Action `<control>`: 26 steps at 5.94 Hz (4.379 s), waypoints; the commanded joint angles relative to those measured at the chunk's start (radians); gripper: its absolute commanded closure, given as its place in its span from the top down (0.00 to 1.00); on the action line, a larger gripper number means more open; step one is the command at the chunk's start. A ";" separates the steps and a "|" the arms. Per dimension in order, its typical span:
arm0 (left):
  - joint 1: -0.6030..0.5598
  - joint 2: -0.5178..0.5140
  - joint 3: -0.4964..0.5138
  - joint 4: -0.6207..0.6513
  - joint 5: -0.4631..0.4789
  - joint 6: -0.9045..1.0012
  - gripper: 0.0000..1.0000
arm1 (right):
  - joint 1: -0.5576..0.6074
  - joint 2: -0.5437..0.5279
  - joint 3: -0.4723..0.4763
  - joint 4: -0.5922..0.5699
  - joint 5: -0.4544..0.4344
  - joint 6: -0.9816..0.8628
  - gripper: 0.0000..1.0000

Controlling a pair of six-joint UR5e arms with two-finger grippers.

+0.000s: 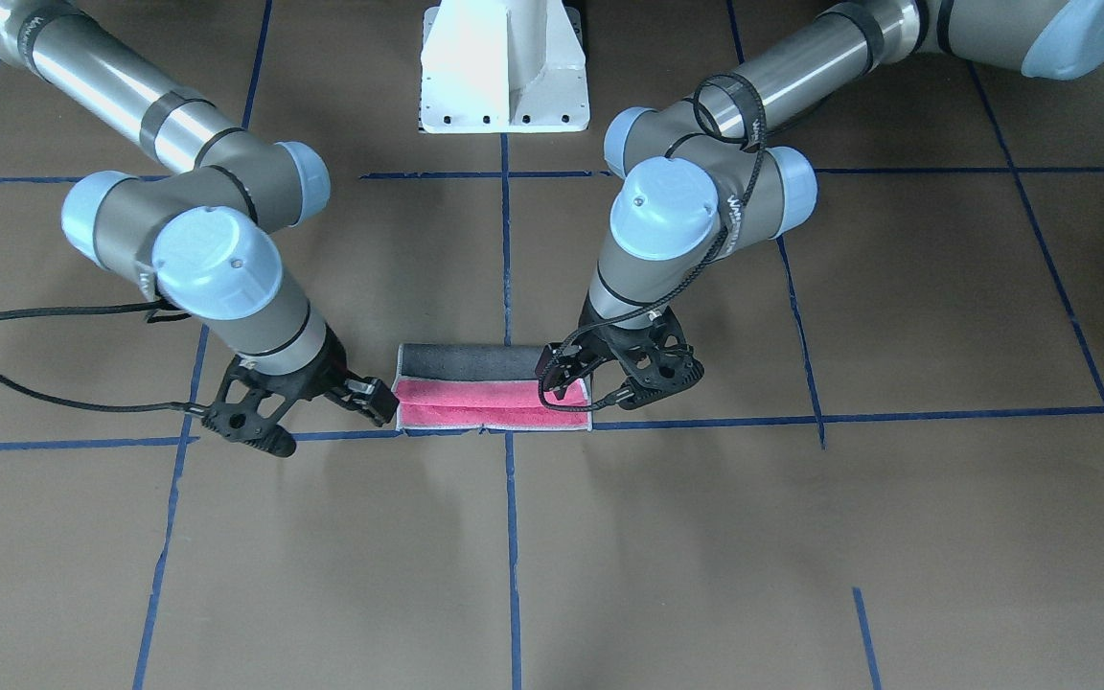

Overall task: Fold towel twice with both arms
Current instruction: 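Release the towel and raise both grippers away from the folded strip, then lower the left gripper to the strip's end nearest it and grasp it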

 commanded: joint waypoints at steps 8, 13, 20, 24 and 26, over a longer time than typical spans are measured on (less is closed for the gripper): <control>0.080 0.160 0.018 -0.357 -0.094 0.250 0.81 | 0.126 -0.187 0.067 0.005 0.063 -0.348 1.00; 0.071 0.119 0.020 -0.343 -0.088 0.088 0.54 | 0.126 -0.184 0.067 0.005 0.065 -0.347 1.00; 0.078 0.103 0.038 -0.339 -0.051 -0.053 0.48 | 0.127 -0.188 0.081 0.005 0.068 -0.347 1.00; 0.090 0.100 0.051 -0.339 -0.051 -0.087 0.40 | 0.129 -0.191 0.085 0.005 0.073 -0.347 1.00; 0.090 0.102 0.051 -0.339 -0.051 -0.086 0.20 | 0.129 -0.193 0.087 0.005 0.073 -0.347 1.00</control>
